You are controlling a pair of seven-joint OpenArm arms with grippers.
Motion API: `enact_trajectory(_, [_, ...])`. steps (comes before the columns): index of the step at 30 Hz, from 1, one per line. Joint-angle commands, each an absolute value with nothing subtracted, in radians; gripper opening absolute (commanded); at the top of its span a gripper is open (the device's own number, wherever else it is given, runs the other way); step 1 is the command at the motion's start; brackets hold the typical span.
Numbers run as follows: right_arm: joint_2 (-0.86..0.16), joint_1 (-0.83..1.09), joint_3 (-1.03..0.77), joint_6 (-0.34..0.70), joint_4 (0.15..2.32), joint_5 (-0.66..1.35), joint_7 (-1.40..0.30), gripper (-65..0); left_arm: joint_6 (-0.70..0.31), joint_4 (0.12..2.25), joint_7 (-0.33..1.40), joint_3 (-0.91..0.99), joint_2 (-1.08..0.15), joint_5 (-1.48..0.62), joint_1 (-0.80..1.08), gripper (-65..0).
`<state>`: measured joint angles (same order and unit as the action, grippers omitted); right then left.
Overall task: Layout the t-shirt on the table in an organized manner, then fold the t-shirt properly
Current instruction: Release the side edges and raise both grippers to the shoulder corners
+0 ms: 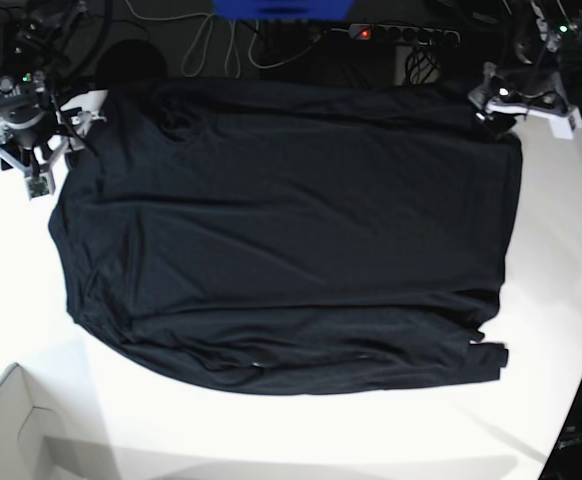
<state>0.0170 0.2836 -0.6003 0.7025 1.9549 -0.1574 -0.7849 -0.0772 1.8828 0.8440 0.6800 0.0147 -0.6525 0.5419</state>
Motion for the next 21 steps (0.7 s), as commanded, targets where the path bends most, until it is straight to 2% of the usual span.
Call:
enact_trajectory(1, [0.008, 0.282, -0.604, 0.698, 1.971, -0.153, -0.768, -31.0, -0.082, 1.896, 0.829, 0.677, 0.012, -0.628, 0.552, -21.6])
enact_trajectory(6, [0.008, 0.282, -0.605, 0.698, 1.972, -0.153, -0.769, -31.0, -0.087, 1.87, 0.828, 0.641, 0.03, -0.545, 0.544, -21.6])
enact_trajectory(14, [0.008, 0.297, -0.602, 0.698, 1.974, -0.153, -0.768, -31.1, -0.168, 1.828, 0.837, 0.636, 0.028, -0.515, 0.558, -21.7])
enact_trajectory(21, [0.008, 0.297, -0.604, 0.698, 1.974, -0.153, -0.768, -31.1, -0.168, 1.833, 0.837, 0.63, 0.028, -0.504, 0.596, -21.7])
